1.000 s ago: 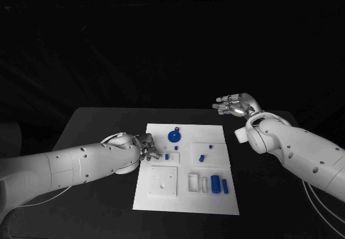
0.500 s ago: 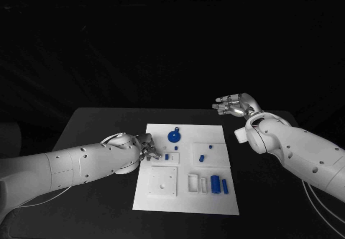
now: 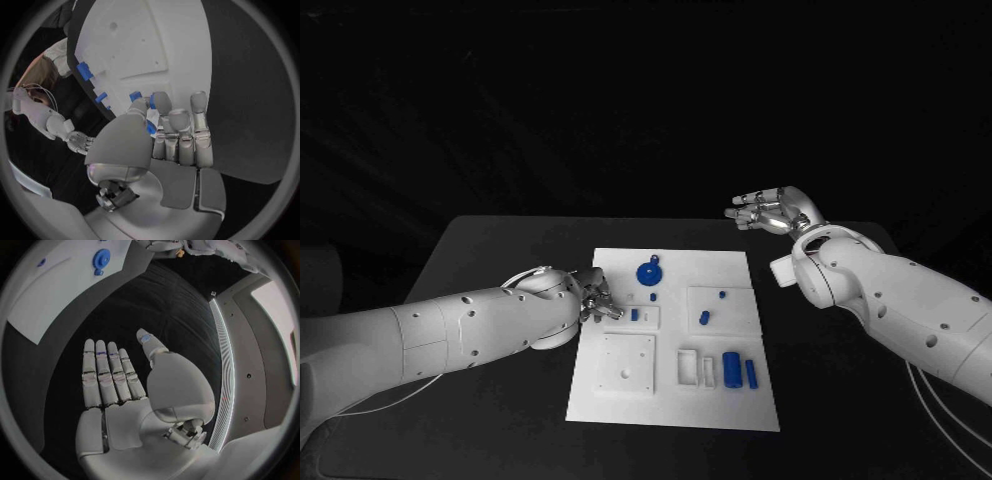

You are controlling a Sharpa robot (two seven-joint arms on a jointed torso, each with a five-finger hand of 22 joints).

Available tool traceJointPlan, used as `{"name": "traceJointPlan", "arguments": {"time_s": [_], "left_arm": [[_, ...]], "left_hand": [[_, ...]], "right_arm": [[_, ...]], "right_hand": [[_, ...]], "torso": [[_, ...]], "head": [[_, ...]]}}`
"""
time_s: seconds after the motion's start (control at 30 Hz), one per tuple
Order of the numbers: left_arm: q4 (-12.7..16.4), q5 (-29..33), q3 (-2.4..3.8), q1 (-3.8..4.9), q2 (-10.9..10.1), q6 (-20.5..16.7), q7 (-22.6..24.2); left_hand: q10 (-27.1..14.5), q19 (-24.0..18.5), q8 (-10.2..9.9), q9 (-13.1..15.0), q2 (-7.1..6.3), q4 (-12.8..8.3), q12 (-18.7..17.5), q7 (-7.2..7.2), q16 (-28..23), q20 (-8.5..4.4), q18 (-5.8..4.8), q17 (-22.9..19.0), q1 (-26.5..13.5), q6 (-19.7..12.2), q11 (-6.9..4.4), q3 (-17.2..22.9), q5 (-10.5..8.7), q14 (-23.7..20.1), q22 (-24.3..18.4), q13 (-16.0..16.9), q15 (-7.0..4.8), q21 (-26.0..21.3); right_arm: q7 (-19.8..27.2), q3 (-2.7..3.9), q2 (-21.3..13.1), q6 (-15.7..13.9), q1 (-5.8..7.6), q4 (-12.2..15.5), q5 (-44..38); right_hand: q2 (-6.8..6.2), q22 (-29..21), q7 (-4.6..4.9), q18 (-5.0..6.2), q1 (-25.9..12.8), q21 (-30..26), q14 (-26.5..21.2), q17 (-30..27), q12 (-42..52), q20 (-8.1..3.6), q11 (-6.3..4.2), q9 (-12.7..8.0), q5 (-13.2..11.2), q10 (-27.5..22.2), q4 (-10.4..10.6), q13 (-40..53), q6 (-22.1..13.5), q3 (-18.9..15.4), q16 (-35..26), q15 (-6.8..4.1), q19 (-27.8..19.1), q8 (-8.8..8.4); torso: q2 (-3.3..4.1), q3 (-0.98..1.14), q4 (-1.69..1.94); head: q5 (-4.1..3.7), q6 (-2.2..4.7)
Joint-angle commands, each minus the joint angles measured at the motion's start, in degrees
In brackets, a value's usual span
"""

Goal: Assemble the parts on the task board

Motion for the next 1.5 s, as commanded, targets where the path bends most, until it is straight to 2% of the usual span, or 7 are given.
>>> {"name": "traceJointPlan", "arguments": {"time_s": [0.03,0.3,0.6,1.4,1.5], "left_arm": [[-0.11,0.24,-0.16,-0.28,0.12,0.44,-0.78],[-0.21,0.38,-0.16,-0.28,0.13,0.51,-0.89],[-0.25,0.63,-0.16,-0.28,0.16,0.42,-1.03],[-0.46,1.1,-0.16,-0.28,0.24,0.13,-1.16],[-0.55,1.1,-0.16,-0.28,0.26,-0.12,-1.19]], "left_hand": [[0.1,0.22,0.19,-0.12,-0.73,0.73,-0.19,-0.36,-0.38,-0.04,-1.14,-0.08,0.13,0.12,-0.12,-0.26,-0.03,0.01,0.94,0.07,-0.12,-0.3],[0.05,0.18,0.17,-0.18,-0.98,1.71,-0.18,-0.38,-0.36,-0.06,-1.17,-0.06,0.22,0.2,-0.11,-1.05,-0.1,-0.01,0.93,0.09,-0.12,-0.35],[0.09,0.21,0.31,0.02,-1.1,3.95,-0.12,-0.41,-0.35,-0.05,-1.19,-0.07,0.15,0.29,-0.12,-2.31,-0.12,0.0,0.94,0.12,-0.11,-0.4],[0.06,0.17,0.28,0.0,-1.97,6.11,-0.05,-0.4,-0.38,-0.01,-1.22,-0.08,-1.05,0.54,-0.08,-4.24,-0.61,-0.09,0.93,0.18,-0.08,-0.5],[0.07,0.19,0.29,0.08,-2.08,7.2,-0.07,-0.38,-0.43,-0.03,-1.22,-0.13,-0.75,0.57,-0.08,-4.57,-0.71,-0.06,0.93,0.17,-0.09,-0.54]], "right_arm": [[0.51,0.02,0.01,0.7,-0.03,0.12,-1.52],[0.47,0.02,-0.02,0.73,-0.03,0.15,-1.49],[0.39,0.02,-0.01,0.77,-0.04,0.33,-0.99],[0.23,0.02,-0.03,0.81,-0.06,0.28,-0.95],[0.07,0.02,-0.04,0.84,-0.06,0.28,-1.0]], "right_hand": [[-0.29,-0.05,-0.02,0.27,-0.12,-0.07,0.18,-0.07,-0.13,0.04,0.19,-0.01,0.21,-0.01,-0.18,-0.08,-0.01,-0.19,-0.19,0.24,-0.1,-0.12],[-0.33,-0.05,-0.02,0.25,-0.05,-0.08,0.17,-0.07,-0.13,0.05,0.2,0.0,0.17,-0.02,-0.47,-0.08,0.02,-0.26,-0.2,0.23,-0.15,-0.11],[-0.3,-0.05,-0.01,0.26,-0.06,-0.08,0.17,-0.07,-0.13,0.05,0.2,0.0,0.13,0.0,-0.69,-0.08,0.02,-0.29,-0.2,0.24,-0.14,-0.12],[-0.21,-0.06,0.0,0.25,0.05,-0.09,0.15,-0.07,-0.18,0.05,0.2,0.0,0.03,0.02,-1.62,-0.08,0.06,-0.29,-0.23,0.24,-0.19,-0.11],[0.04,-0.05,0.0,0.27,0.09,-0.07,0.18,-0.07,-0.21,0.03,0.2,0.01,-0.04,0.1,-2.51,-0.08,0.24,-0.15,-0.24,0.22,-0.15,-0.1]], "torso": [[0.0,0.01,-0.02],[0.02,0.01,-0.02],[0.0,0.0,-0.01],[0.01,-0.01,-0.05],[0.02,0.01,-0.04]], "head": [[0.05,-0.02],[0.02,-0.09],[-0.01,-0.17],[-0.04,-0.09],[-0.13,-0.06]]}}
